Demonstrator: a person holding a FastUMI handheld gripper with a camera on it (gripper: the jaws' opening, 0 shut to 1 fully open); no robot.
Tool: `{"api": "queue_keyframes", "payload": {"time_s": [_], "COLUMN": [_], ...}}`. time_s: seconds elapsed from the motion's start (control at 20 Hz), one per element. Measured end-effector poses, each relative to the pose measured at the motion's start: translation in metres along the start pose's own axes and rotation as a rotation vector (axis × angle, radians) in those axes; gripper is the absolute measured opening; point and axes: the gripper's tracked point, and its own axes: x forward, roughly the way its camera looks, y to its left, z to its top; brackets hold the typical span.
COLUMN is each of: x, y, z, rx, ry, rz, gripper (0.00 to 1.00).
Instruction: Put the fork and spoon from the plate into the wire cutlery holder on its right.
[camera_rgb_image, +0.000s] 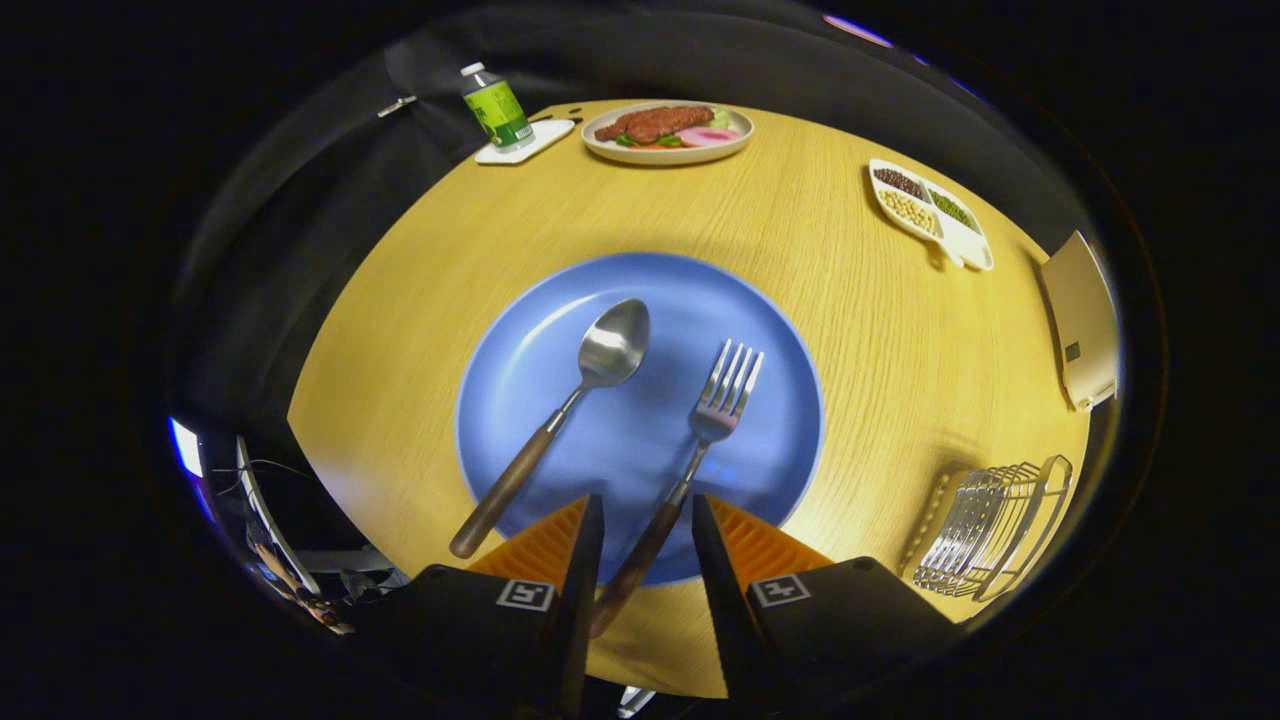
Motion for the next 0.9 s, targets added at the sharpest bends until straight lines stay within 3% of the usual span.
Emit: {"api": "queue_keyframes", "payload": {"time_s": [0.15,0.25,0.45,0.9], "x": [0.003,0.002,0.006,-0.032], "y": [0.001,0.001,-0.001,-0.016], "z": [0.0,0.002,-0.003,0.006], "rx": [0.03,0.033,0.049,0.04], "ry": [0.024,0.038,0.072,0.06], "rz": [-0.004,-0.005,0.005,0.041], "gripper": [0.37,0.37,0.14,0.07]}}
